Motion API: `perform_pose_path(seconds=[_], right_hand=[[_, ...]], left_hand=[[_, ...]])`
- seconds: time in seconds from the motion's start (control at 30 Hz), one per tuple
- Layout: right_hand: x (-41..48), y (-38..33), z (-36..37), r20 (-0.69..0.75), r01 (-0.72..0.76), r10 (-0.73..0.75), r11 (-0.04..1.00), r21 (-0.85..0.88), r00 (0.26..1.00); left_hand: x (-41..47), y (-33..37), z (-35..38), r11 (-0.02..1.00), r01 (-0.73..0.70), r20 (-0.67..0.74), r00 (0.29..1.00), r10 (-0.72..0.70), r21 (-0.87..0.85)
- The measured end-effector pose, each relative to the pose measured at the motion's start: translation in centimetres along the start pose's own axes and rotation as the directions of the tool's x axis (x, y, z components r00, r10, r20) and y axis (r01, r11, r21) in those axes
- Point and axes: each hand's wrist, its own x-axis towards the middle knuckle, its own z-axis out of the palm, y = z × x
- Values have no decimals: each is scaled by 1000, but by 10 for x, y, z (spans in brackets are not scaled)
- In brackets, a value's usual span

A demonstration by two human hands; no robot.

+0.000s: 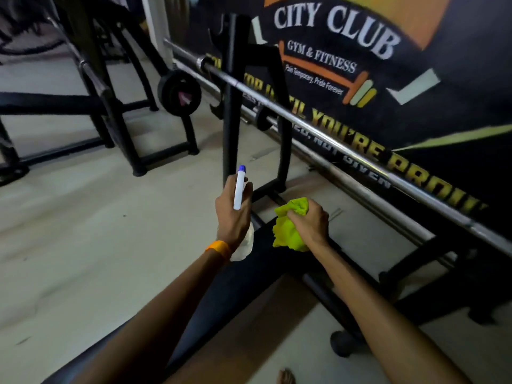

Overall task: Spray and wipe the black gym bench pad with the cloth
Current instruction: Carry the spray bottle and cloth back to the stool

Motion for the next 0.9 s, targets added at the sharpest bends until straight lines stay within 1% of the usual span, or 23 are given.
perform_pose_path(seconds=[0.1,0.23,0.43,0.67,0.73,0.8,0.9], right_hand=[[-11,6,-27,-58,-30,30,1000,4,998],[-32,12,-63,-121,-28,28,1000,0,992],[-69,30,-108,-207,-37,38,999,11,978],[-129,49,-137,-271,-59,56,998,-5,961],[-152,54,-141,-299,-66,63,998,2,952],[-174,58,-139,-329,-95,103,995,41,939],[-193,89,-129,-344,-108,159,980,165,925]], left_hand=[[-10,15,16,999,-37,44,998,39,-35],[-31,37,34,994,-48,104,993,58,-93],[-73,62,52,991,-79,150,984,94,-106],[-126,91,52,991,-67,199,976,89,-115],[-141,96,47,986,-50,235,968,87,-159],[-153,98,37,981,-31,271,959,84,-193],[-170,98,18,973,4,320,945,72,-230]])
